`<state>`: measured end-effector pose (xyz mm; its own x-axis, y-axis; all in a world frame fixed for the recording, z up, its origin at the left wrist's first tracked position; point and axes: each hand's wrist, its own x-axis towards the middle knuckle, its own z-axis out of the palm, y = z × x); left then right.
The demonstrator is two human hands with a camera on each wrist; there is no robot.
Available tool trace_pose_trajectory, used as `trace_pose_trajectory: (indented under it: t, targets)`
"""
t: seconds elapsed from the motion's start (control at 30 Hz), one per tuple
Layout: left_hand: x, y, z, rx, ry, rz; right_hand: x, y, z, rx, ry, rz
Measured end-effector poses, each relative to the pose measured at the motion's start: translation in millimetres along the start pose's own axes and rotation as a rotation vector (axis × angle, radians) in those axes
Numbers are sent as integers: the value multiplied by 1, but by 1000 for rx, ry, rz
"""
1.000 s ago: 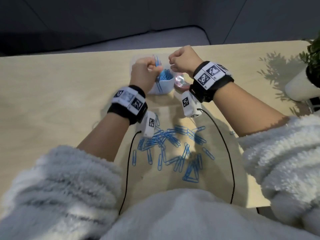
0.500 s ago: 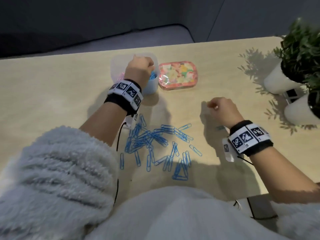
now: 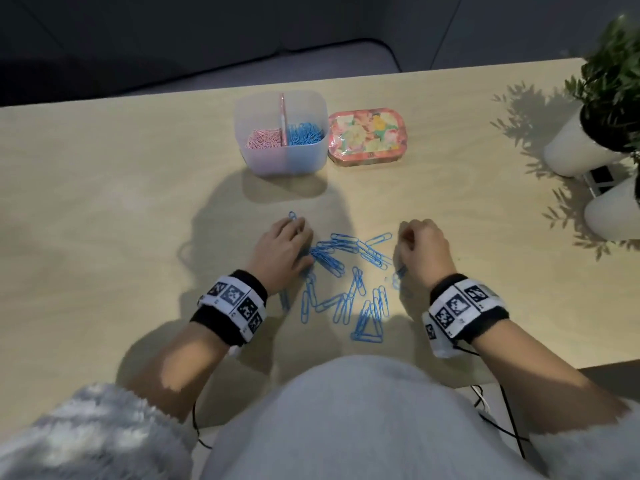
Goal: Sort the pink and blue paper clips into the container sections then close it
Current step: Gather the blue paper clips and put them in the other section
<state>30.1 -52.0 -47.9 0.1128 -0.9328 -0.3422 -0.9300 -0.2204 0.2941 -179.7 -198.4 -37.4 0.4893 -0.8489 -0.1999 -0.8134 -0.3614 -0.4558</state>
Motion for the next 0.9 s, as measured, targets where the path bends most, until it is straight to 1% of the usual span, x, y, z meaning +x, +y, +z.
trace_pose_trajectory:
  t: [0.07,0.13,0.2,0.27,0.33,0.4,0.53,0.63,0.8,0.9]
  targets:
    - [-5,10,4,-29,54,52,-3,-22,12,19,-106,-85]
    - [-12,14,1,-129,84,49,-2,-35,17,43,-177,-119]
    - [-21,5,-4,-201,125,2,4,-36,11,97,-151,-82]
    - [-33,-6,-9,-209,145,-65,11,-26,5,77,-109,-57]
    - [-40,-13,-12,-177,99,-142,15,-20,3,-26,-143,-81]
    - [-40,-10,-10,-143,52,-178,12,-28,10,-103,-205,-141]
    - [-29,6,-4,-187,71,-187,-3,-60,32,-110,-282,-304]
    - [-20,14,-1,-206,96,-170,-10,-75,42,-194,-306,-403]
    - [-10,21,-1,-191,116,-140,-14,-83,50,-255,-275,-477]
    - [-9,19,-6,-219,125,-162,-9,-82,49,-319,-285,-530]
